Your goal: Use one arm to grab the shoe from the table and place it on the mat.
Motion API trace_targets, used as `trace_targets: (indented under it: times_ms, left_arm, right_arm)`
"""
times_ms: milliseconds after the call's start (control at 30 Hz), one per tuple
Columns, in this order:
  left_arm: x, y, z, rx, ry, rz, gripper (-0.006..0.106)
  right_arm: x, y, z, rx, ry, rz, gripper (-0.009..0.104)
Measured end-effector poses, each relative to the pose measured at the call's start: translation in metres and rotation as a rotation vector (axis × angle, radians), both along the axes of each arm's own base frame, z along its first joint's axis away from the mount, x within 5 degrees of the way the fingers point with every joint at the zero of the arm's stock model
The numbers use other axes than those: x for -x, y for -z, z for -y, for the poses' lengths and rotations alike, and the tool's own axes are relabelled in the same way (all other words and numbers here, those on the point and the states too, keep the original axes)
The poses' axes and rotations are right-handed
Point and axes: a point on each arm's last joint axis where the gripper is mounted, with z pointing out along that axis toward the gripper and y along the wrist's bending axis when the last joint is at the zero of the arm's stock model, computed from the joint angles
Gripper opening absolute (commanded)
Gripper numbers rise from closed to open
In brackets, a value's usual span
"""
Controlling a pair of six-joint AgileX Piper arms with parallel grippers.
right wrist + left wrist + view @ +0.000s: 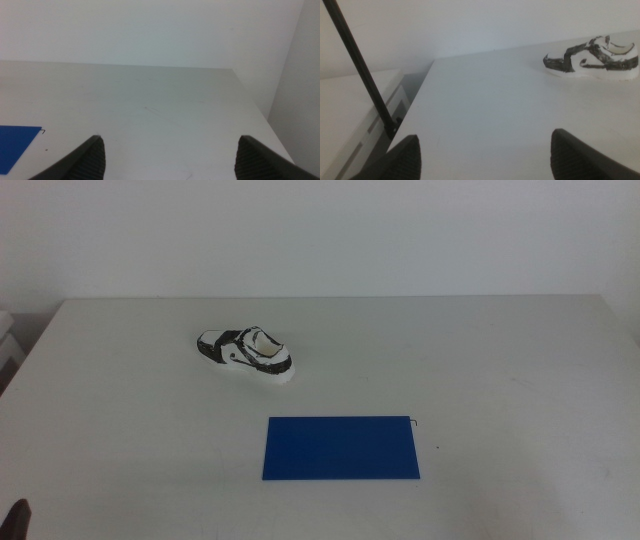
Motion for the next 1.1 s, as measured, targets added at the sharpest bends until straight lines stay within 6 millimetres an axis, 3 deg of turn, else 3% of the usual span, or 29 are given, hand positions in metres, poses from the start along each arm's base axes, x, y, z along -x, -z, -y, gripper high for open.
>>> trace_targets:
  times_ms: [200,400,767,1100]
  left_arm:
    - [-0.004,-0.008,0.000,0.000,0.007,0.021,0.086]
    - [-0.018,-0.044,0.001,0.002,0.022,0.012,0.086]
    - [-0.074,-0.118,0.004,0.009,0.059,-0.042,0.086]
    - [-0.116,-0.159,0.004,0.061,0.047,-0.060,0.086]
  right_arm:
    - [0.000,0.000,0.000,0.000,0.000,0.000,0.066]
    - [0.000,0.000,0.000,0.000,0.000,0.000,0.066]
    - [0.000,0.000,0.000,0.000,0.000,0.000,0.066]
    - [0.000,0.000,0.000,0.000,0.000,0.000,0.066]
